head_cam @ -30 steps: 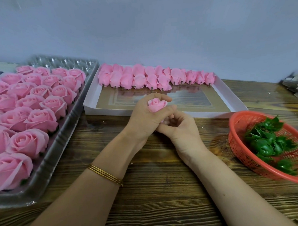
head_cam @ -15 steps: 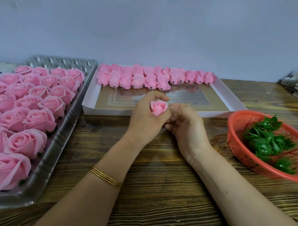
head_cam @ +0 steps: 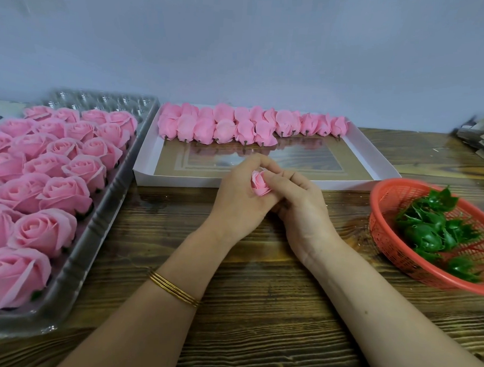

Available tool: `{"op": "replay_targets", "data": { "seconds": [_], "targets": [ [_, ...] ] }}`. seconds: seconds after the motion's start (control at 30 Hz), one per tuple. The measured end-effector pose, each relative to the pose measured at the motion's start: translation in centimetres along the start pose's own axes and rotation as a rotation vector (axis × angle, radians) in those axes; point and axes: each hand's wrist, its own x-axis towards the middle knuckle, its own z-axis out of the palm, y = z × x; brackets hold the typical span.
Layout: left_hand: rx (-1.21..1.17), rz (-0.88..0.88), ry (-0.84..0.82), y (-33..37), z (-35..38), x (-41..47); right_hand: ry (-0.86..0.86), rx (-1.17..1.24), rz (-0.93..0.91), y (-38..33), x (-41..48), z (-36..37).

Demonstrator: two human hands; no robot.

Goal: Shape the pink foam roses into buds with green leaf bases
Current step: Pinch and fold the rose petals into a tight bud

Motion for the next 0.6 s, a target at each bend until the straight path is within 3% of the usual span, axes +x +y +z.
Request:
{"op": "replay_targets", "data": {
  "seconds": [0.6],
  "targets": [
    [-0.015,0.012,0.009,-0.62,0.04,0.17,0.001,0.02,0.006,0.25,0.24,0.03]
  ]
}}
